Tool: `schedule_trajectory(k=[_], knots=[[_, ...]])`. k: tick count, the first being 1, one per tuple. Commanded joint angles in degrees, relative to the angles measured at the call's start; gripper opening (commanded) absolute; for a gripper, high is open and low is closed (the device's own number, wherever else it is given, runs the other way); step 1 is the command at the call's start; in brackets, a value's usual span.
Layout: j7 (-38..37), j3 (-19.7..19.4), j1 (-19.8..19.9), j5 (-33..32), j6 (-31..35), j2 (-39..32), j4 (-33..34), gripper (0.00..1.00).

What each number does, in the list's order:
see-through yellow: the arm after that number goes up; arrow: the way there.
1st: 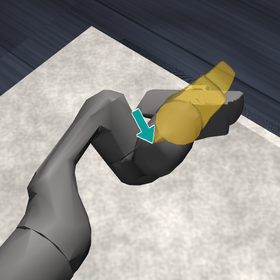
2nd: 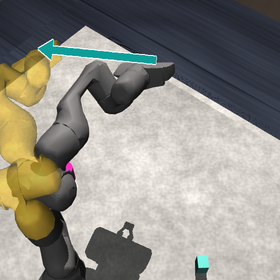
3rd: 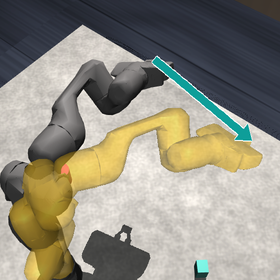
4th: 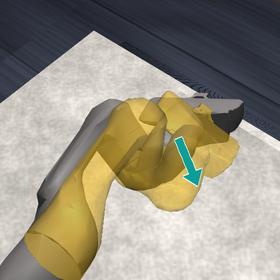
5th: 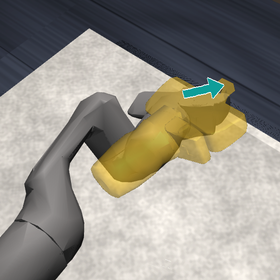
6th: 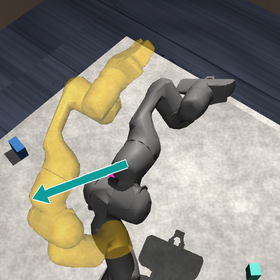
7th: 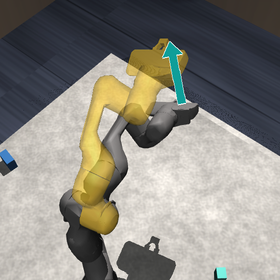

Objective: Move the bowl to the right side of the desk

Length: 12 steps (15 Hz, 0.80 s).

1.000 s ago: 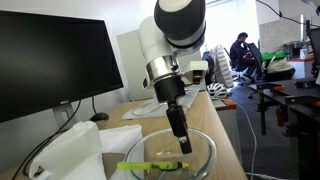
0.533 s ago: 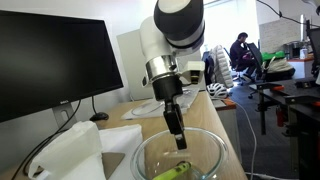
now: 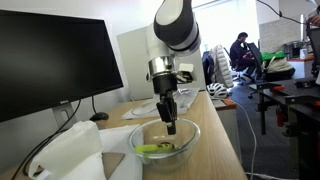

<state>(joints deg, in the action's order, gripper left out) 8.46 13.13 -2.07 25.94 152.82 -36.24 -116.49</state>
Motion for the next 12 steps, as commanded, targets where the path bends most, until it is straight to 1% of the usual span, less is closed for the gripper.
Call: schedule_trajectory(k=[1,2,5,7,10,12], knots=[[0.5,1.3,6.2,2.4,-0.6,3.6,-3.1,0.03],[0.9,1.1,8.2,2.8,-1.4,4.0,-3.4,0.03],[1.3,-0.6,13.1,3.7,-1.1,5.9,-5.0,0.03],[1.9,-1.5,15.5,3.8,-1.1,6.8,-5.6,0.03],[1.9,-2.8,17.3,3.4,-2.0,6.5,-5.6,0.03],[3.5,-2.0,18.5,3.9,-3.1,5.5,-5.2,0.03]])
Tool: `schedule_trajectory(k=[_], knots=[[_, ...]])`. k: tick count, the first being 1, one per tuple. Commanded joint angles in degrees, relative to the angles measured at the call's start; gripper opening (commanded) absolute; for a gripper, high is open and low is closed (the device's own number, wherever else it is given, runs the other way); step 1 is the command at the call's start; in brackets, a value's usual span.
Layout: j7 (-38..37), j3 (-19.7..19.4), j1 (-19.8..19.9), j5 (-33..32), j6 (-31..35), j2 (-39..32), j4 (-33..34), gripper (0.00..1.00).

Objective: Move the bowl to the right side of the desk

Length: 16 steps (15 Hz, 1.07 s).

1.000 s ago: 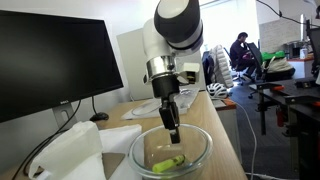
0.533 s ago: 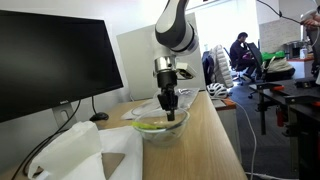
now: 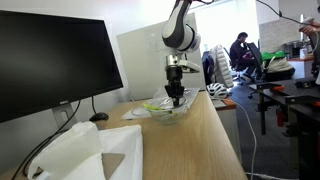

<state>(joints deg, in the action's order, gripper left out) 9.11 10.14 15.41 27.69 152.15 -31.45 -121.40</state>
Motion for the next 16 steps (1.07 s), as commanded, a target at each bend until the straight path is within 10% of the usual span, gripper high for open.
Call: schedule_trajectory(k=[1,6,8,16], knots=[[3.5,1.3,1.2,2.5,-2.9,0.2,-0.2,0.03],[7.8,2.9,2.0,5.2,-1.4,-0.6,-0.6,0.03],[8.5,2.6,1.4,4.7,-0.9,-0.2,-1.0,0.38],[5.6,-1.2,-1.9,-0.3,-4.9,8.6,-6.5,0.87]])
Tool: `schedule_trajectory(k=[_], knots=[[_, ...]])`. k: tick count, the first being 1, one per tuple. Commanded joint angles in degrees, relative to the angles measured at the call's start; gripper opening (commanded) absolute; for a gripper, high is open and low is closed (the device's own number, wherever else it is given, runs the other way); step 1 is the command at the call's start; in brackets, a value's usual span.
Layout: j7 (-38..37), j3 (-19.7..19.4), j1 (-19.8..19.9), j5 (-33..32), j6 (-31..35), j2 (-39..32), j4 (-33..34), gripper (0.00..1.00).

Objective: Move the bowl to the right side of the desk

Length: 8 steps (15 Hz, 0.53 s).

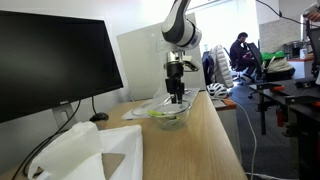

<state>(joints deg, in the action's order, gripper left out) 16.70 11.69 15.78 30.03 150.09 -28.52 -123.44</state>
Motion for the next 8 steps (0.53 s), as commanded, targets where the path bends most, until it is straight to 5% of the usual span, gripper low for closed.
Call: schedule_trajectory(k=[1,2,8], knots=[[-4.5,-4.6,-3.8,-5.0,-3.9,8.4,-6.6,0.93],[-5.7,-5.9,-4.8,-6.7,-3.8,11.3,-9.0,0.99],[-6.8,-9.9,-8.6,-11.8,-1.5,28.1,-18.0,1.00]])
